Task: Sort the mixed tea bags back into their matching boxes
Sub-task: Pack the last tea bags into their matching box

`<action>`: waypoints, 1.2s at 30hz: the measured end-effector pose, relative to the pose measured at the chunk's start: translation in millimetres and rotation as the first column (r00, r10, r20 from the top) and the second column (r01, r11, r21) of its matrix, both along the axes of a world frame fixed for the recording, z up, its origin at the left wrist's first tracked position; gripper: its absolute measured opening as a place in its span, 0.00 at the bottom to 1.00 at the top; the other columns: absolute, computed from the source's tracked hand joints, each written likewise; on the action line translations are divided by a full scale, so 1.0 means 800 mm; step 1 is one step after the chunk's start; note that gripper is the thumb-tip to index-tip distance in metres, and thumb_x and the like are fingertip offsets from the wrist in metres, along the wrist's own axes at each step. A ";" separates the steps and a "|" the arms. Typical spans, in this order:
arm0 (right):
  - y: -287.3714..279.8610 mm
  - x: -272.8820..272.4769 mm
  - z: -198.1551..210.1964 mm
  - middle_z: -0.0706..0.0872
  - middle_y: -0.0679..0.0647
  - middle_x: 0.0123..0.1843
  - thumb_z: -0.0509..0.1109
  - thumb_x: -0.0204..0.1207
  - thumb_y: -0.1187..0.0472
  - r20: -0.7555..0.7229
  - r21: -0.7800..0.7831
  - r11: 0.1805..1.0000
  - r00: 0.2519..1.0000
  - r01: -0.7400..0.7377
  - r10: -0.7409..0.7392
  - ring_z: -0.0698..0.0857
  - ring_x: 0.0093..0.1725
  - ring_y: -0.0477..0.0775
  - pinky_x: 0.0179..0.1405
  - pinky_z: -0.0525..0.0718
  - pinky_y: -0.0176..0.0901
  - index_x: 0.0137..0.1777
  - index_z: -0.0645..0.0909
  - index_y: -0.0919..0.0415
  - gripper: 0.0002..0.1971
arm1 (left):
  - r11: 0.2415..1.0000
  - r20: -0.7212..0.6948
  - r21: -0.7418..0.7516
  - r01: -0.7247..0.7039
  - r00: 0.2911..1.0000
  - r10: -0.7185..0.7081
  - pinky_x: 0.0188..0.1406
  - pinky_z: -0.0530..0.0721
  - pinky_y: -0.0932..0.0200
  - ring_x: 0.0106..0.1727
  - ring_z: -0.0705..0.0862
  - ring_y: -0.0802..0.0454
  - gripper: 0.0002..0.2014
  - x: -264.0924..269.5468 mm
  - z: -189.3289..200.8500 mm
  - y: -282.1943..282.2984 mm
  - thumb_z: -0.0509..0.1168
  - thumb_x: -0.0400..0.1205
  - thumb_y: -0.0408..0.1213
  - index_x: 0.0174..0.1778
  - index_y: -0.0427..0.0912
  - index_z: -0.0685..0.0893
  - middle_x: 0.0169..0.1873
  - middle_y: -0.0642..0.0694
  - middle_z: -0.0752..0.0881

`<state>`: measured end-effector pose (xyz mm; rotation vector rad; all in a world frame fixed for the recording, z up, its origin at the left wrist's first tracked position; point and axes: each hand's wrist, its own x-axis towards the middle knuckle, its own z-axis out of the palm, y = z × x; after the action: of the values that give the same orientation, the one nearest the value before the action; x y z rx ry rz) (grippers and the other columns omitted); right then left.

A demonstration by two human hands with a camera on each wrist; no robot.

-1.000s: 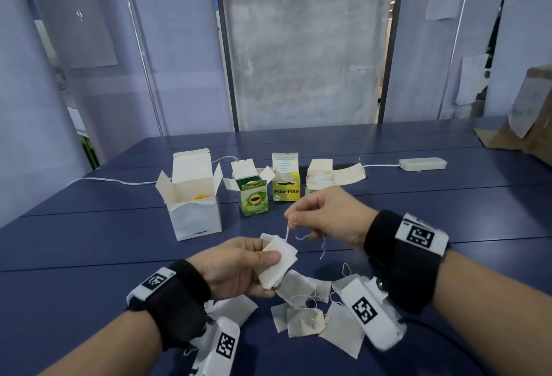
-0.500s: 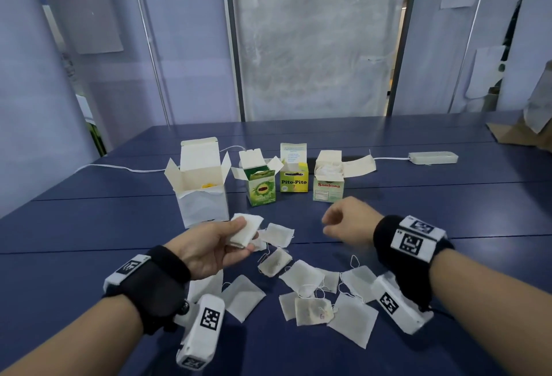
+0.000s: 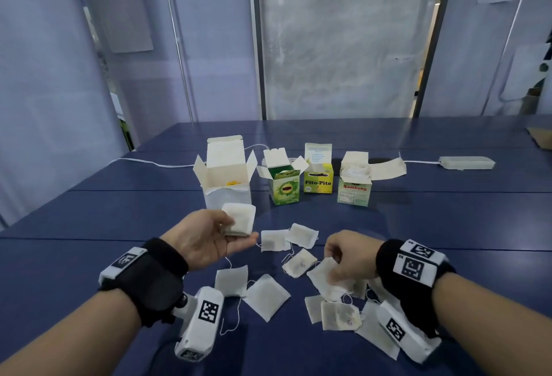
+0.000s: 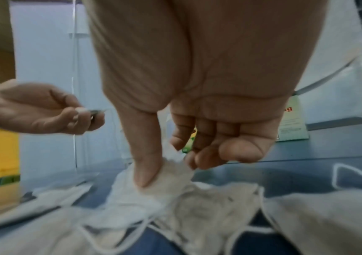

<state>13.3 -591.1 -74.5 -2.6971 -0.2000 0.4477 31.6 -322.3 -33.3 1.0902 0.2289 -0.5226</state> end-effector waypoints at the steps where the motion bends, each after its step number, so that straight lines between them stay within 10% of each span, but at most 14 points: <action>1: -0.003 -0.001 0.002 0.79 0.44 0.36 0.76 0.69 0.59 0.041 0.035 0.999 0.999 0.004 -0.006 0.76 0.31 0.42 0.29 0.76 0.33 0.36 0.75 0.49 0.11 | 1.000 -0.001 0.016 0.017 1.000 -0.017 0.35 0.90 0.39 0.45 0.88 0.29 0.10 -0.002 -0.002 -0.001 0.50 0.84 0.24 0.57 0.26 0.73 0.50 0.25 0.82; 4: -0.011 -0.008 0.010 0.86 0.46 0.38 0.77 0.72 0.61 0.066 0.267 0.961 0.994 0.064 -0.085 0.82 0.33 0.41 0.32 0.79 0.30 0.42 0.81 0.52 0.06 | 0.995 0.000 0.070 0.074 0.997 -0.074 0.37 0.90 0.39 0.40 0.90 0.31 0.07 -0.006 -0.010 -0.008 0.51 0.85 0.25 0.46 0.30 0.73 0.41 0.24 0.86; 9: -0.024 -0.023 0.025 0.91 0.52 0.35 0.74 0.75 0.68 -0.039 0.677 0.708 0.971 0.199 -0.236 0.86 0.32 0.46 0.32 0.83 0.39 0.44 0.86 0.61 0.03 | 0.981 0.060 0.100 0.164 0.984 -0.170 0.40 0.91 0.44 0.43 0.89 0.35 0.14 -0.011 -0.023 -0.031 0.51 0.86 0.27 0.64 0.31 0.77 0.52 0.27 0.86; 19: -0.003 -0.034 0.027 0.86 0.57 0.30 0.80 0.68 0.69 -0.054 0.712 0.659 0.954 0.243 -0.293 0.81 0.26 0.49 0.24 0.81 0.39 0.40 0.83 0.66 0.07 | 0.950 0.180 0.109 0.293 0.934 -0.309 0.64 0.77 0.35 0.55 0.85 0.34 0.15 -0.028 -0.010 -0.083 0.51 0.88 0.29 0.66 0.37 0.78 0.58 0.31 0.85; 29: -0.001 -0.035 0.023 0.89 0.64 0.38 0.75 0.69 0.76 -0.204 0.817 0.471 0.931 0.333 -0.303 0.84 0.34 0.57 0.33 0.85 0.46 0.45 0.84 0.67 0.08 | 0.977 0.229 0.090 0.192 0.951 -0.208 0.44 0.89 0.50 0.49 0.86 0.39 0.15 -0.024 -0.017 -0.082 0.51 0.87 0.24 0.67 0.28 0.77 0.57 0.29 0.84; 36: -0.009 -0.036 0.042 0.89 0.55 0.32 0.74 0.73 0.71 0.040 0.661 0.739 0.976 0.135 -0.213 0.83 0.31 0.49 0.33 0.87 0.42 0.38 0.89 0.58 0.08 | 0.936 0.220 0.295 0.192 0.940 -0.262 0.43 0.90 0.42 0.44 0.89 0.36 0.15 -0.019 -0.025 -0.069 0.52 0.86 0.24 0.64 0.34 0.78 0.55 0.25 0.85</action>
<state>-15.1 -598.0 -41.2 -2.0117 -0.1038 0.1220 16.8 -377.4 -53.2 1.4498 -0.0586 -0.5620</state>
